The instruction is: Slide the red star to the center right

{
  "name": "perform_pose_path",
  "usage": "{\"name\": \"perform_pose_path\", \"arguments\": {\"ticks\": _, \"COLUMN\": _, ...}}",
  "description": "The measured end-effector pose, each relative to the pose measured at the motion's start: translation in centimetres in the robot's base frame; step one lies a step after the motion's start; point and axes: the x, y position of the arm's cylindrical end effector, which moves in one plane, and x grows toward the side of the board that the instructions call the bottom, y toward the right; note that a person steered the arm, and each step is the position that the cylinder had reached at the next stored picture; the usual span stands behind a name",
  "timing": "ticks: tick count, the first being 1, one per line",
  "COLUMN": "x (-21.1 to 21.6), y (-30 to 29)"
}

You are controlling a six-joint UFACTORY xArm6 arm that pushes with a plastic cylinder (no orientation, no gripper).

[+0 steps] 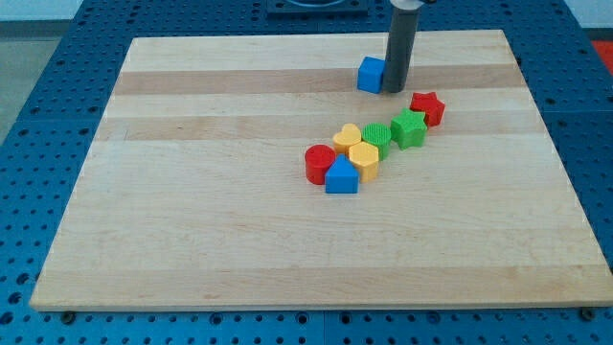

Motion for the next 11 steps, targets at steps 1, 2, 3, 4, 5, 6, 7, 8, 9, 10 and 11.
{"name": "perform_pose_path", "arguments": {"ticks": 1, "x": 1.3, "y": 0.0}}
{"name": "perform_pose_path", "arguments": {"ticks": 2, "x": 1.8, "y": 0.0}}
{"name": "perform_pose_path", "arguments": {"ticks": 3, "x": 3.6, "y": 0.0}}
{"name": "perform_pose_path", "arguments": {"ticks": 4, "x": 4.6, "y": 0.6}}
{"name": "perform_pose_path", "arguments": {"ticks": 5, "x": 4.6, "y": 3.1}}
{"name": "perform_pose_path", "arguments": {"ticks": 6, "x": 4.6, "y": 5.2}}
{"name": "perform_pose_path", "arguments": {"ticks": 7, "x": 4.3, "y": 5.9}}
{"name": "perform_pose_path", "arguments": {"ticks": 8, "x": 2.9, "y": 5.9}}
{"name": "perform_pose_path", "arguments": {"ticks": 9, "x": 2.6, "y": 7.4}}
{"name": "perform_pose_path", "arguments": {"ticks": 10, "x": 2.6, "y": 9.2}}
{"name": "perform_pose_path", "arguments": {"ticks": 11, "x": 2.6, "y": 9.7}}
